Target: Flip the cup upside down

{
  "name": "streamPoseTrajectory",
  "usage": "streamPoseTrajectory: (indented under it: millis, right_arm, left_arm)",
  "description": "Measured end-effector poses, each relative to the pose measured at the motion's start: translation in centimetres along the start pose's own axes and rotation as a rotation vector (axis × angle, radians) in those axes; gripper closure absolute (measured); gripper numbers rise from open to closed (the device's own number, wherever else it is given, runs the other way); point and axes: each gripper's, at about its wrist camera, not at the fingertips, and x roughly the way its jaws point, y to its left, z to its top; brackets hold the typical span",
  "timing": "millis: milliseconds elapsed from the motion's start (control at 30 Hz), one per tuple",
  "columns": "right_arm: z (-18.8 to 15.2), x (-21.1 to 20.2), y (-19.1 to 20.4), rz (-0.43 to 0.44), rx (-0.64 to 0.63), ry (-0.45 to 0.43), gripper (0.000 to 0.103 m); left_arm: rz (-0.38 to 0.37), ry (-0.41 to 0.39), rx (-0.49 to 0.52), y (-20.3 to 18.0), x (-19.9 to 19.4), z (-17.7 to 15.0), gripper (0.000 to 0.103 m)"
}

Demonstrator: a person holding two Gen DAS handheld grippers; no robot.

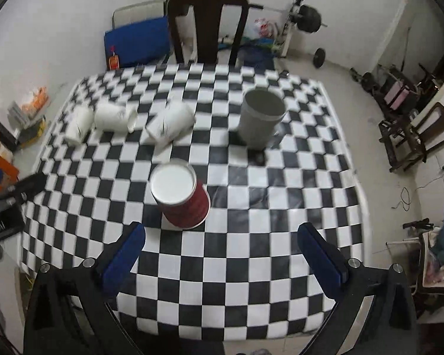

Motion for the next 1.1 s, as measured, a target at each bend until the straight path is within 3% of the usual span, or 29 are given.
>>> streamPoseTrajectory:
  millis: [133, 433, 800, 1100]
  right_arm:
    - [1.1, -5.6, -0.4, -0.065, -0.001, -0.055, 0.000]
    - [2.3, -15.1, -0.9, -0.108, 0.026, -0.129, 0.000]
    - [1.7, -21.3, -1.6, -0.098, 0.070, -0.139, 0.000]
    - [1.2, -22.9, -2.0, -0.091, 0.082, -0.140, 0.000]
  left_arm:
    - [-0.040, -0.037, 0.001, -0.6, -4.1, 0.7, 0.000]
    - [-0.058, -0.096, -0.006, -0.5, -11.1, 1.6, 0.000]
    - [-0.060, -0.042, -0.017, -0.5, -15.0, 0.6, 0.000]
    - [-0.059, -0.043, -0.018, -0.4, -16.1, -0.1, 0.000]
